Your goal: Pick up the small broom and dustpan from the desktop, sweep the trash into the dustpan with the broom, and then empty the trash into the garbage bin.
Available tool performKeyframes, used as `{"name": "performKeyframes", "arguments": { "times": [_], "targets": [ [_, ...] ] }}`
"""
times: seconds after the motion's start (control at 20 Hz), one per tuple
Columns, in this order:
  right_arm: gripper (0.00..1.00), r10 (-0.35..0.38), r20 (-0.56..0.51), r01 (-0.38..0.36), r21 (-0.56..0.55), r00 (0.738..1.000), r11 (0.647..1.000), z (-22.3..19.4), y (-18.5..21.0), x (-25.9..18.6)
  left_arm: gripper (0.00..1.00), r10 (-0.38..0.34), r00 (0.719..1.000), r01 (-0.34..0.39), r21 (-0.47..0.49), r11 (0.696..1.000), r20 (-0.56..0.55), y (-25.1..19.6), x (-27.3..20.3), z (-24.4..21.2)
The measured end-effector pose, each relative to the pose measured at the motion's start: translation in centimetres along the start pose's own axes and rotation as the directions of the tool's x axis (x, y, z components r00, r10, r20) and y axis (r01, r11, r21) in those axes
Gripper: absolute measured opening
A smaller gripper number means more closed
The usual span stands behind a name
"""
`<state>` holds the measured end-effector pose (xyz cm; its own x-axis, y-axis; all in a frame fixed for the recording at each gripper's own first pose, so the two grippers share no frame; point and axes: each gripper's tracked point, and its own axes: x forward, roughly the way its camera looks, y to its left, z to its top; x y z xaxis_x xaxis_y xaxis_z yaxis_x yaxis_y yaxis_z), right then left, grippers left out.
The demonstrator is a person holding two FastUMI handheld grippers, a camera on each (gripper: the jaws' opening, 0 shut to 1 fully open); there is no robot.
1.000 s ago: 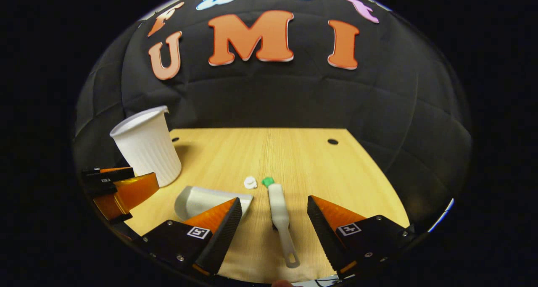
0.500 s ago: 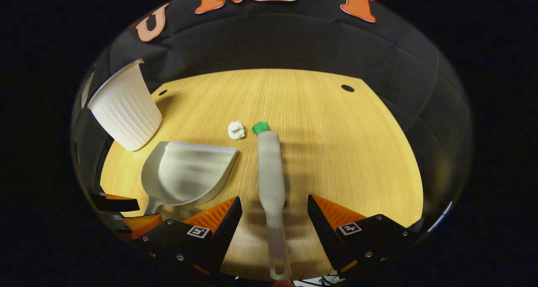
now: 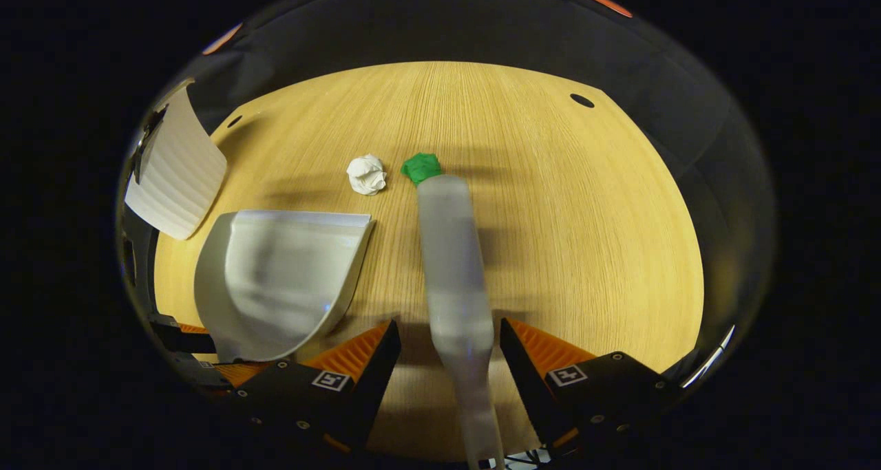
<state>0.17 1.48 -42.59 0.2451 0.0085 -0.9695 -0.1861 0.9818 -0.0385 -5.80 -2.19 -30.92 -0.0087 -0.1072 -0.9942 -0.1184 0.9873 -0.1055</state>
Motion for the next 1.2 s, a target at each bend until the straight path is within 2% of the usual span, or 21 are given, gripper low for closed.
{"name": "performKeyframes", "arguments": {
  "times": [0.05,0.1,0.15,0.2,0.25,0.3,0.4,0.55,0.7,1.0,1.1,1.2],
  "targets": [
    [0.86,-0.007,-0.014,0.007,-0.006,1.000,1.000,-0.2,0.0,0.2,0.94,-0.001,1.000,0.001,0.010,1.000,-0.021,0.0,0.0,-0.3],
    [0.74,-0.017,-0.026,0.017,-0.005,1.000,1.000,-0.3,-0.1,0.2,0.89,-0.006,0.999,0.006,0.013,1.000,-0.033,0.0,-0.2,-0.2],
    [0.68,-0.024,-0.038,0.024,-0.007,0.999,1.000,-0.5,-0.4,0.4,0.87,-0.004,0.999,0.005,0.013,1.000,-0.042,0.0,-0.1,-0.3],
    [0.44,-0.026,-0.051,0.026,0.001,0.998,1.000,-0.5,-0.5,0.4,0.76,-0.010,0.999,0.010,0.001,1.000,-0.052,-0.2,-0.1,-0.3],
    [0.45,-0.017,-0.061,0.017,0.009,0.998,1.000,-0.7,-0.4,0.4,0.70,-0.020,0.998,0.020,-0.004,1.000,-0.067,-0.6,-0.1,-0.6],
    [0.40,-0.006,-0.068,0.006,0.013,0.998,1.000,-0.6,-0.3,0.4,0.52,-0.015,0.996,0.014,-0.009,1.000,-0.085,-0.5,-0.3,-0.9],
    [0.36,0.010,-0.069,-0.009,0.016,0.998,1.000,-0.4,-0.3,0.4,0.37,-0.008,0.995,0.011,0.024,1.000,-0.101,-0.3,-0.4,-0.9],
    [0.32,0.040,-0.069,-0.039,0.011,0.997,0.999,-0.3,-0.8,0.1,0.33,-0.016,0.995,0.024,0.078,0.997,-0.102,-0.2,-0.5,-0.6],
    [0.28,0.049,-0.064,-0.048,0.015,0.997,0.999,0.9,-2.3,-0.1,0.30,-0.010,0.997,0.023,0.185,0.982,-0.073,0.3,0.0,0.9],
    [0.27,0.046,-0.056,-0.053,-0.130,0.997,0.990,5.6,-5.6,1.1,0.30,0.024,0.997,0.009,0.415,0.910,-0.075,1.5,-0.7,2.8],
    [0.27,0.059,-0.067,-0.071,-0.197,0.996,0.978,7.1,-5.8,1.5,0.30,0.009,0.995,0.041,0.468,0.883,-0.103,1.6,-0.4,3.3],
    [0.27,0.032,-0.075,-0.052,-0.283,0.997,0.958,8.5,-6.6,2.5,0.30,0.000,0.990,0.072,0.513,0.855,-0.140,2.6,0.6,4.3]
  ]
}}
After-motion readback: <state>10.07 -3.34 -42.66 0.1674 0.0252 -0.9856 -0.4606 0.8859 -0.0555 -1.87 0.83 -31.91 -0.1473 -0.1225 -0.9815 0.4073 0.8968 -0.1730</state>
